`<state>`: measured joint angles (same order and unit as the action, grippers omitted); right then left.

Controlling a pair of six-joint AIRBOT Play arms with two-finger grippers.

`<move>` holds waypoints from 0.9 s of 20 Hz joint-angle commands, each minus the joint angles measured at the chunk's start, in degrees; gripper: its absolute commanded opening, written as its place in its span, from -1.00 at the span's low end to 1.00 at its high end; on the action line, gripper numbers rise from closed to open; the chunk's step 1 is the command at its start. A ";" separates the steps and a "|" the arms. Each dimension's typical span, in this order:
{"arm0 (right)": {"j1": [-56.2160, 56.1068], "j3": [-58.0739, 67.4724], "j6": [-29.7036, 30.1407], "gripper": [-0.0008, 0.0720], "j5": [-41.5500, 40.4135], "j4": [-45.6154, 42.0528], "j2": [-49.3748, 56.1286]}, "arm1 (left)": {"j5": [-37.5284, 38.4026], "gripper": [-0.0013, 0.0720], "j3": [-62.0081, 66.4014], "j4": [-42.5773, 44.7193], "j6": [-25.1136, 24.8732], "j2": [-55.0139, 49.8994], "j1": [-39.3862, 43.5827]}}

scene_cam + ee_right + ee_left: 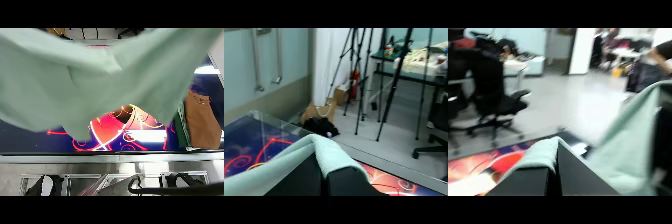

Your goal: Fold the shirts.

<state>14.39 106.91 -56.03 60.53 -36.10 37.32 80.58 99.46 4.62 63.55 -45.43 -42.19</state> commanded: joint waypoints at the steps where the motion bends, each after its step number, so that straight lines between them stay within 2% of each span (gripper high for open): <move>1: 0.04 0.15 -3.63 -0.93 3.15 -5.73 2.64 | -0.94 -0.93 0.22 25.77 4.96 0.28 9.35; 4: -0.15 -5.51 -3.96 -0.93 8.81 -5.29 10.40 | -1.68 -0.93 -8.37 37.09 4.81 -5.27 22.71; 7: -0.44 -14.32 -2.27 -0.93 8.90 -5.33 18.88 | -6.93 -0.93 -15.58 46.62 4.70 -15.39 32.41; 10: -0.44 -21.38 -0.39 -0.93 7.43 -5.97 29.86 | -10.19 -0.93 -19.21 49.96 4.63 -28.94 34.29; 12: -0.44 -21.84 0.44 -0.93 5.33 -5.73 38.91 | -10.60 -0.93 -17.46 49.92 4.33 -39.39 33.66; 15: -0.44 -20.15 0.83 -0.93 0.31 -3.04 50.27 | -9.79 -0.93 -8.83 49.88 4.92 -54.21 33.48; 18: -0.35 -13.90 2.12 -0.93 -0.15 2.23 59.41 | -9.70 -0.93 2.21 49.94 8.13 -64.61 33.86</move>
<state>14.00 89.34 -55.05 62.15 -37.98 88.05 70.81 93.23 53.67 69.28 -99.39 -8.67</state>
